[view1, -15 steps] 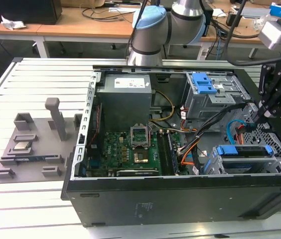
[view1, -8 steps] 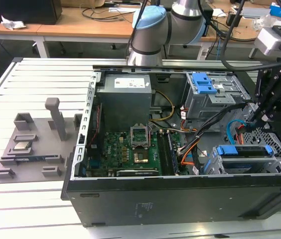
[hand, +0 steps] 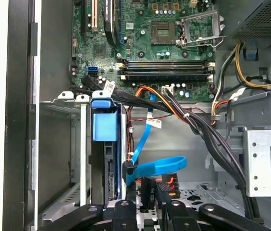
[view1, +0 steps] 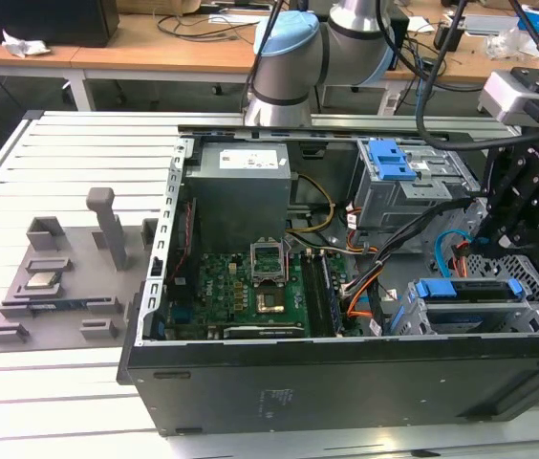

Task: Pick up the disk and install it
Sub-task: 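Insert the first disk wire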

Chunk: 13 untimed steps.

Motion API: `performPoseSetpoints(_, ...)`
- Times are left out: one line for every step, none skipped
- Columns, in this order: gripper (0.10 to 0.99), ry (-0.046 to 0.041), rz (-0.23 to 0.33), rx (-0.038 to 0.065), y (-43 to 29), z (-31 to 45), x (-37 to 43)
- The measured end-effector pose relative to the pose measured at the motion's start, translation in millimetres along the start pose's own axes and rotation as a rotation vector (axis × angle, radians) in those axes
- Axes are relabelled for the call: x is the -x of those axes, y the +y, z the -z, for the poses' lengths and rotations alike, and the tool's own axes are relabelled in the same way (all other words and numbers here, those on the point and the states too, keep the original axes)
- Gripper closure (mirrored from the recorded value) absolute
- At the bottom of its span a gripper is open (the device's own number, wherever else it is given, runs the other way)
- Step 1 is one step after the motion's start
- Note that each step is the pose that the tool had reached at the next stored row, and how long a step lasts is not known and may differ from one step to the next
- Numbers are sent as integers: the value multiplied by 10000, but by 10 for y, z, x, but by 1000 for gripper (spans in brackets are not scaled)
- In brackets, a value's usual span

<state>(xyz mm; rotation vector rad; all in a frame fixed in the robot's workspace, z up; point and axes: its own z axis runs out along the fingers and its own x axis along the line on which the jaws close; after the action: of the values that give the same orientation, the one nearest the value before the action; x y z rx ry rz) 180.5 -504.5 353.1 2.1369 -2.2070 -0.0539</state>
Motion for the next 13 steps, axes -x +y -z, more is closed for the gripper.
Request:
performPoseSetpoints(784, 1, 0, 0, 0, 0, 0)
performPoseSetpoints(784, 0, 0, 0, 0, -1, 0)
performPoseSetpoints(800, 1, 0, 0, 0, -1, 0)
performPoseSetpoints(867, 1, 0, 0, 0, -1, 0)
performPoseSetpoints(867, 1, 0, 0, 0, -1, 0)
performPoseSetpoints(906, 1, 0, 0, 0, -1, 0)
performPoseSetpoints(906, 2, 0, 0, 0, -1, 0)
performPoseSetpoints(906, 2, 0, 0, 0, -1, 0)
performPoseSetpoints(906, 2, 0, 0, 0, -1, 0)
performPoseSetpoints(906, 2, 0, 0, 0, -1, 0)
performPoseSetpoints(906, -1, 0, 1, -1, -3, -8)
performPoseSetpoints(906, 1, 0, 1, -2, -2, -31)
performPoseSetpoints(906, 2, -1, 0, -3, -3, -82)
